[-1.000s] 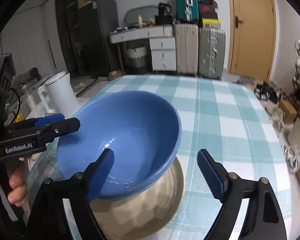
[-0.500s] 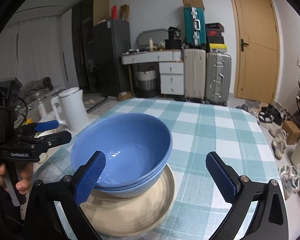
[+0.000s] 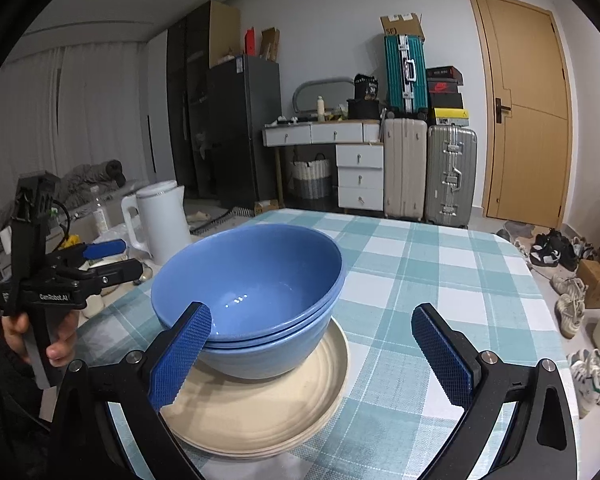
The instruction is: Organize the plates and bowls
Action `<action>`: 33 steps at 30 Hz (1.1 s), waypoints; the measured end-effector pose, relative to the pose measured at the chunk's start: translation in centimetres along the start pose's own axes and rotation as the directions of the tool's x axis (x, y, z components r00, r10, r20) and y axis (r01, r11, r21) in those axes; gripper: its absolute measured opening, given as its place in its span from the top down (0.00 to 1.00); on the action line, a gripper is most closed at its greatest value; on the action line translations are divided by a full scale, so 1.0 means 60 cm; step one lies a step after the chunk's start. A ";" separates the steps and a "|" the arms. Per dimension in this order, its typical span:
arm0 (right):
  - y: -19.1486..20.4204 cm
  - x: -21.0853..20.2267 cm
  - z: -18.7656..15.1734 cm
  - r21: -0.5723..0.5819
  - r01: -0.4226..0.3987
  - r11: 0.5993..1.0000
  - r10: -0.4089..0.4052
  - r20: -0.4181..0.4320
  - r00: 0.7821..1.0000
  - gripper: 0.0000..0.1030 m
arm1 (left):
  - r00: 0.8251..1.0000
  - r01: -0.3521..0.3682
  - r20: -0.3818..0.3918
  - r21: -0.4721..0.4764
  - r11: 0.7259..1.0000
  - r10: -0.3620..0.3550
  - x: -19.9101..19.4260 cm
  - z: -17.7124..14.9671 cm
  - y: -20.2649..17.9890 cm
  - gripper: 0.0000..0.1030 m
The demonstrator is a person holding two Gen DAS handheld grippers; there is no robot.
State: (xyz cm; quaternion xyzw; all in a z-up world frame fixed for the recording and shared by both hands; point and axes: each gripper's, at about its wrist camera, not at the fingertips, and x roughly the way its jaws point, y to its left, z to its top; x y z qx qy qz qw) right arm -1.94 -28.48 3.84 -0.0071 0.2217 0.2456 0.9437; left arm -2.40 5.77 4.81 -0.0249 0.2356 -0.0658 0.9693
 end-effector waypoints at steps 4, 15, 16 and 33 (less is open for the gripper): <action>-0.013 -0.012 -0.013 0.026 -0.035 0.999 0.034 0.058 0.998 0.01 | 1.000 0.024 0.022 -0.026 0.999 -0.023 -0.002 -0.014 0.014 0.01; -0.024 -0.017 -0.042 0.029 -0.066 0.997 0.064 0.068 0.996 0.01 | 0.999 0.045 0.031 -0.037 0.998 -0.044 0.011 -0.054 0.032 0.01; -0.024 -0.016 -0.046 0.029 -0.067 0.997 0.065 0.066 0.996 0.01 | 0.998 0.046 0.032 -0.036 0.998 -0.045 0.012 -0.055 0.031 0.01; -0.014 -0.017 -0.075 -0.010 -0.072 0.997 0.073 0.074 0.995 0.01 | 0.998 0.051 0.042 -0.021 0.998 -0.050 0.026 -0.068 0.026 0.01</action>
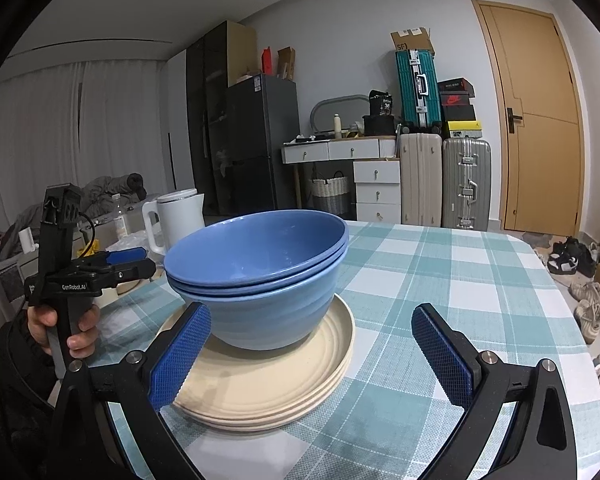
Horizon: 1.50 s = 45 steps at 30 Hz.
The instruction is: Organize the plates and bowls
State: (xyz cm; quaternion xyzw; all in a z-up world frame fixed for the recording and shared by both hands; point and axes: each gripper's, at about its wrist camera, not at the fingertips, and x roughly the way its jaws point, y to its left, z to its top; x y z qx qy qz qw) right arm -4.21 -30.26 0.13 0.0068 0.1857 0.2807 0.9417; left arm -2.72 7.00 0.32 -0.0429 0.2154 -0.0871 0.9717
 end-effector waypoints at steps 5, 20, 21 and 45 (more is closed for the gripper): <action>0.002 0.002 -0.001 -0.007 0.000 1.000 0.000 0.000 1.000 0.01 | 1.000 0.002 0.003 0.008 1.000 -0.002 -0.003 0.000 -0.002 0.01; 0.003 0.002 -0.002 -0.007 -0.010 1.000 0.010 0.001 1.000 0.01 | 1.000 0.003 -0.001 0.011 1.000 -0.003 -0.002 -0.002 -0.003 0.01; 0.003 0.002 -0.002 -0.005 -0.010 1.000 0.010 0.001 1.000 0.01 | 1.000 0.003 -0.002 0.012 1.000 -0.003 -0.002 -0.002 -0.003 0.01; 0.003 0.002 -0.002 -0.006 -0.011 1.000 0.011 0.000 1.000 0.01 | 1.000 0.003 -0.002 0.012 1.000 -0.003 -0.003 -0.001 -0.003 0.01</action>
